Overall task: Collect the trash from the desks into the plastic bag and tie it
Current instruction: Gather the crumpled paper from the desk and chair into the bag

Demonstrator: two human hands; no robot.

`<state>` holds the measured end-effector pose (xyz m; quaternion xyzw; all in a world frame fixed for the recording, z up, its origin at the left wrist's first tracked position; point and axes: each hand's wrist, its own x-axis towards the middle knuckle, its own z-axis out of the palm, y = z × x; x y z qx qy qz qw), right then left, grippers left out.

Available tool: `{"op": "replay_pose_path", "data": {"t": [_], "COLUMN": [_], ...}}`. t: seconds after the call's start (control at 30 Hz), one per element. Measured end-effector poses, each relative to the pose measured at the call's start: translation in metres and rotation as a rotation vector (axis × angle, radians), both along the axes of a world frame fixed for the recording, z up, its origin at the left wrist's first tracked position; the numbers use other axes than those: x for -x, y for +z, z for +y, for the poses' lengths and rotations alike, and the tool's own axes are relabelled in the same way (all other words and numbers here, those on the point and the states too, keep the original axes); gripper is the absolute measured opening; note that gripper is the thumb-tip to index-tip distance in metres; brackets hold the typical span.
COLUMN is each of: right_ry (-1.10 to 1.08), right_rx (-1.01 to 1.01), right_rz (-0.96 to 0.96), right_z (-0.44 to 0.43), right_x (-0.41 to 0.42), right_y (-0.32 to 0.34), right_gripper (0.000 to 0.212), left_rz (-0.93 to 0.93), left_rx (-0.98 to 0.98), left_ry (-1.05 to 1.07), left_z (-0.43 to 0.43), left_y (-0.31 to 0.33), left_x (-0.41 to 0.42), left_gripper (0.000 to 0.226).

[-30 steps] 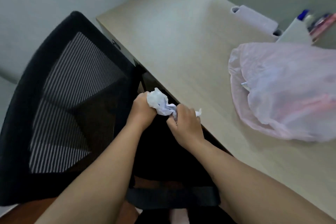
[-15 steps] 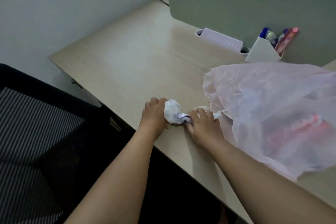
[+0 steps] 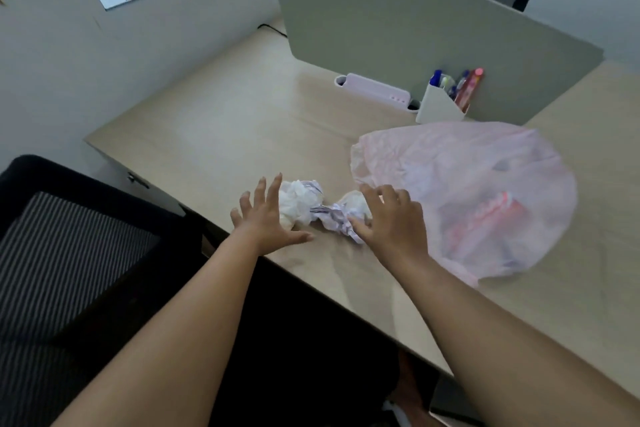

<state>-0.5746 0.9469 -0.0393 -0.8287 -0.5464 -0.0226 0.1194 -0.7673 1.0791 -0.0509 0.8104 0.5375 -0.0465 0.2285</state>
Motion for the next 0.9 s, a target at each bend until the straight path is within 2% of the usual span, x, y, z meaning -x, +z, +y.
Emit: {"op": "replay_pose_path", "data": {"t": [0.1,0.13,0.17,0.2,0.27,0.3,0.33,0.43,0.5,0.67,0.77,0.83,0.9], "right_ry": [-0.213,-0.266,-0.298,-0.313,-0.308,-0.317,-0.346,-0.483,-0.47,-0.364,-0.347,-0.345,-0.361], "right_rx": [0.117,0.188,0.282,0.332,0.343,0.279,0.175,-0.174,-0.349,-0.391,-0.368,-0.359,-0.364], "right_rz": [-0.091,-0.087,-0.054,-0.054,-0.088,-0.049,0.023,0.386,0.568,0.714,0.745,0.737,0.728], "right_z": [-0.044,-0.058,-0.07,-0.079,-0.087,-0.088,-0.086,-0.076,-0.069,-0.065,-0.065,-0.063,-0.061], "right_x": [-0.006,-0.009,-0.011,-0.015,-0.026,-0.035,-0.045,-0.073,-0.089,-0.11,-0.116,-0.12,-0.125], "right_y": [-0.009,-0.014,-0.016,-0.019,-0.015,-0.015,-0.014,0.003,0.016,0.022,0.016,0.011,0.009], "right_gripper": [0.09,0.094,0.088,0.072,0.019,0.01,0.013,0.015,0.018,0.024,0.026,0.025,0.025], "left_rz": [-0.012,0.002,0.021,0.032,0.023,0.009,-0.007,-0.08,-0.121,-0.075,-0.035,-0.08,-0.115], "left_rx": [-0.067,-0.062,-0.045,-0.029,0.004,0.016,0.026,0.022,0.028,0.114,-0.037,-0.142,-0.179], "left_ry": [0.041,0.06,0.077,0.091,0.106,0.114,0.121,0.151,0.159,0.18,0.221,0.262,0.277], "left_z": [-0.022,-0.028,-0.033,-0.037,-0.039,-0.039,-0.036,-0.027,-0.018,-0.023,-0.037,-0.042,-0.042], "left_y": [-0.006,-0.009,-0.013,-0.016,-0.022,-0.024,-0.026,-0.026,-0.023,-0.028,-0.049,-0.062,-0.07], "left_x": [0.0,-0.001,-0.002,-0.002,-0.005,-0.006,-0.009,-0.024,-0.041,-0.075,-0.087,-0.089,-0.09], "left_gripper": [0.105,0.099,0.098,0.1,0.11,0.115,0.12,0.126,0.126,0.121,0.089,0.064,0.047]}}
